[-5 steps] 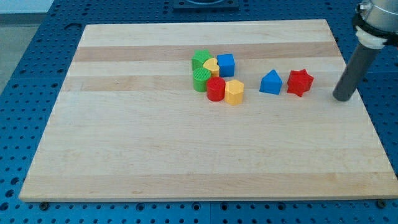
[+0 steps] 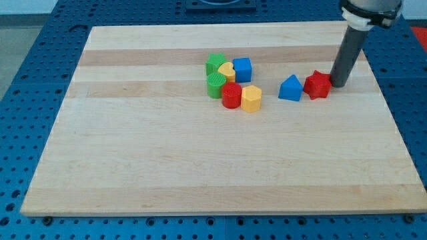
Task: Push the red star a little bit upside
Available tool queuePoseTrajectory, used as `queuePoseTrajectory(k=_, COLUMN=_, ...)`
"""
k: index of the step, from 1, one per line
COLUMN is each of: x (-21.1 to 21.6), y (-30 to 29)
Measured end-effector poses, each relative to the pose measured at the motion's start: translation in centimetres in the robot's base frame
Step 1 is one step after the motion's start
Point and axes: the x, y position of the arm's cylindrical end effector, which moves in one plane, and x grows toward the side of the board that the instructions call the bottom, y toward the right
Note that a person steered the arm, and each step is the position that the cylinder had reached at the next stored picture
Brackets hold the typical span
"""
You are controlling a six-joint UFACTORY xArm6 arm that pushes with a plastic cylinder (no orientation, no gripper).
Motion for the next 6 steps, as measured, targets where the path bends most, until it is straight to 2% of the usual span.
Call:
queuePoseTrajectory(k=1, x=1.0, y=0.0)
queuePoseTrajectory(k=3, x=6.8, y=-1.5)
queuePoseTrajectory(k=4, x=7.1, y=-4.5)
queuePoseTrajectory(k=6, x=5.2, y=-5.7)
